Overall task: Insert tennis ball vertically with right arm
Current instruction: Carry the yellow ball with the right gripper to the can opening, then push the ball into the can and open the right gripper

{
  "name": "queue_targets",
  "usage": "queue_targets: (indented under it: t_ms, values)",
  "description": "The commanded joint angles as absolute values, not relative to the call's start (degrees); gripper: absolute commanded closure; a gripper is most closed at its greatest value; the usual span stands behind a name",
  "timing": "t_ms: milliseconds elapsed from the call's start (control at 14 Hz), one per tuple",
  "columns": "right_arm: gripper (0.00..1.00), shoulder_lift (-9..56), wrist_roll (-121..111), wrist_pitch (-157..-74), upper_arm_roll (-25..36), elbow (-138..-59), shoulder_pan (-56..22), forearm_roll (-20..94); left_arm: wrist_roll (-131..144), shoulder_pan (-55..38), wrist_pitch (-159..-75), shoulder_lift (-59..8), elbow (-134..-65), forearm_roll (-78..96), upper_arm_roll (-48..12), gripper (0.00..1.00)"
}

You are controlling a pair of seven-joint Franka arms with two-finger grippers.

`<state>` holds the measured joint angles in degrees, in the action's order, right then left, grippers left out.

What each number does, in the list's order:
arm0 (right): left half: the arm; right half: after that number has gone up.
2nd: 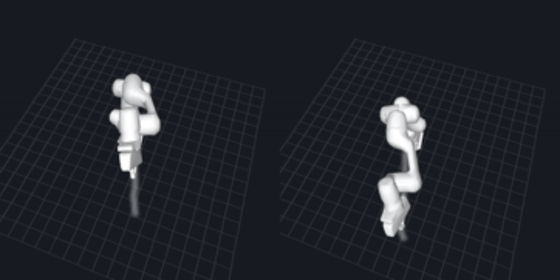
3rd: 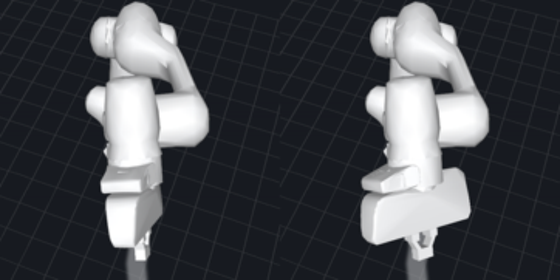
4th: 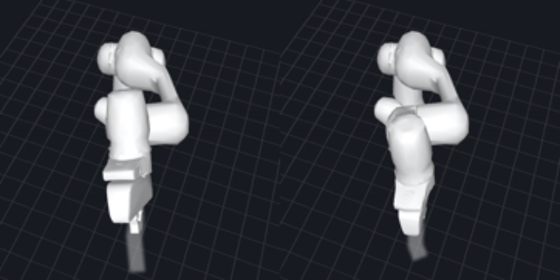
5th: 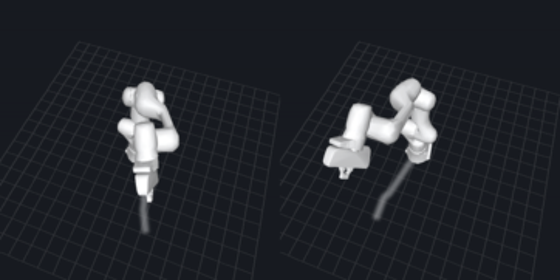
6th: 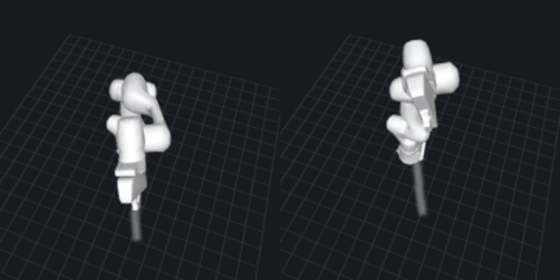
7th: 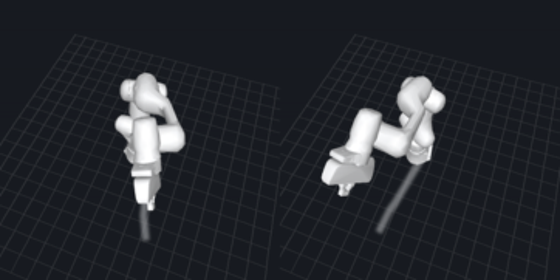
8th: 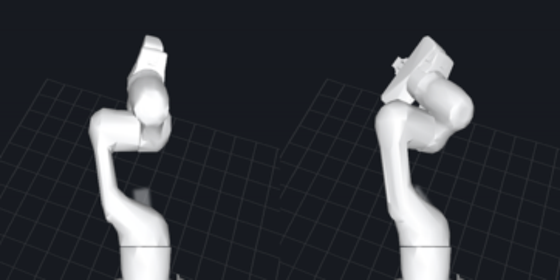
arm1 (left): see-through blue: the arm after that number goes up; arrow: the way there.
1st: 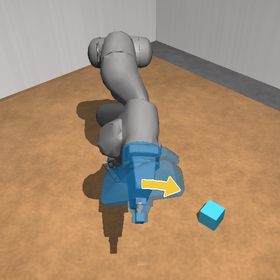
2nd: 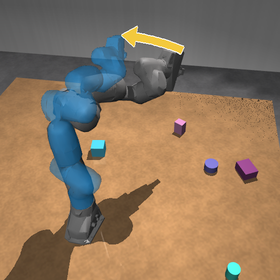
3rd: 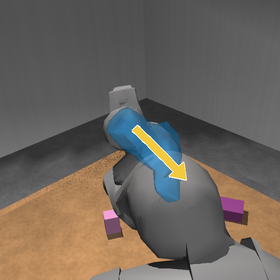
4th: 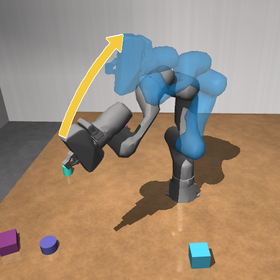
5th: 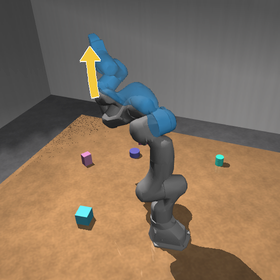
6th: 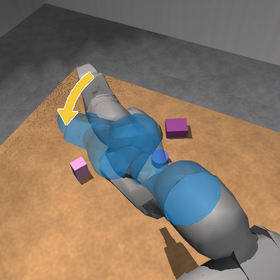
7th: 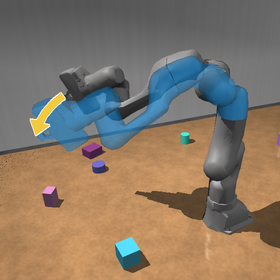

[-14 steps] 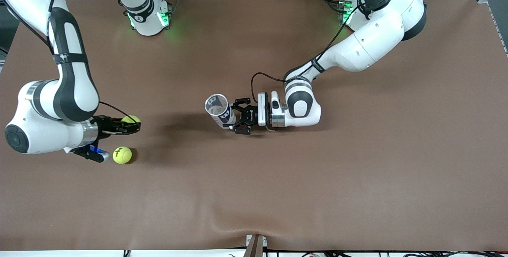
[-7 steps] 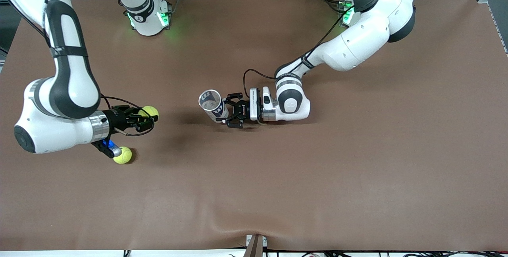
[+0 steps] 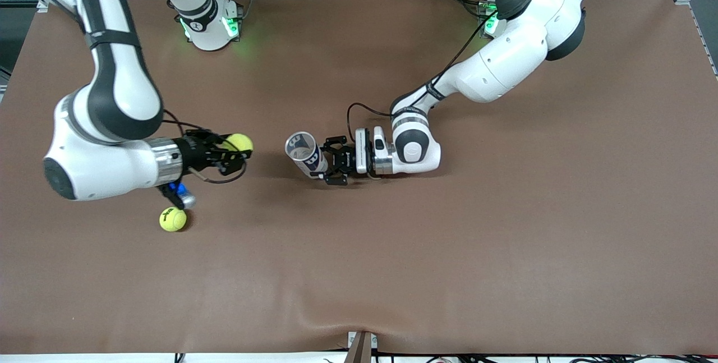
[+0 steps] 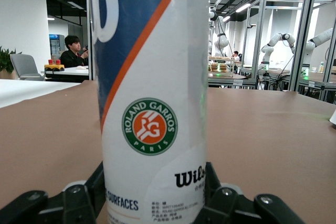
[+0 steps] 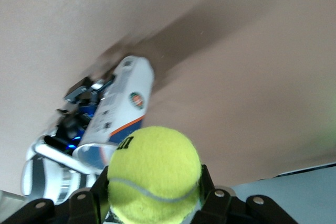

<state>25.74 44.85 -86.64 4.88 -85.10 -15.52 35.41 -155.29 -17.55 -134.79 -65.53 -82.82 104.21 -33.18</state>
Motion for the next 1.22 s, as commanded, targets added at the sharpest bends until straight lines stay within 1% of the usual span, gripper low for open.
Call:
queue_targets:
  t_ms: [0, 287, 645, 788, 1074, 1146]
  values:
    - [0.95, 24.6, 52.4, -90.5, 5.4, -86.3, -20.1, 36.7, -158.7, -19.8, -133.8, -66.3, -81.4, 107.5, -30.9, 0.27]
    - [0.97, 24.1, 56.4, -91.8, 5.3, -88.4, -21.4, 36.8, -158.8, -19.7, -133.7, -66.4, -81.4, 107.6, -30.9, 0.27]
    - [0.97, 24.0, 59.7, -95.2, 5.4, -91.0, -25.9, 36.8, -158.8, -19.5, -131.7, -66.4, -81.6, 107.7, -30.8, 0.27]
    - [0.97, 24.2, 59.9, -95.4, 5.4, -91.2, -26.0, 36.8, -158.8, -19.6, -131.7, -66.4, -81.5, 107.7, -30.8, 0.27]
    - [0.91, 24.7, 59.9, -96.7, 5.4, -91.8, -27.6, 36.8, -158.7, -19.3, -131.7, -66.4, -81.6, 107.7, -30.8, 0.27]
    - [0.86, 24.7, 59.9, -96.8, 5.4, -91.8, -27.5, 36.7, -158.7, -19.4, -131.7, -66.4, -81.6, 107.7, -30.8, 0.27]
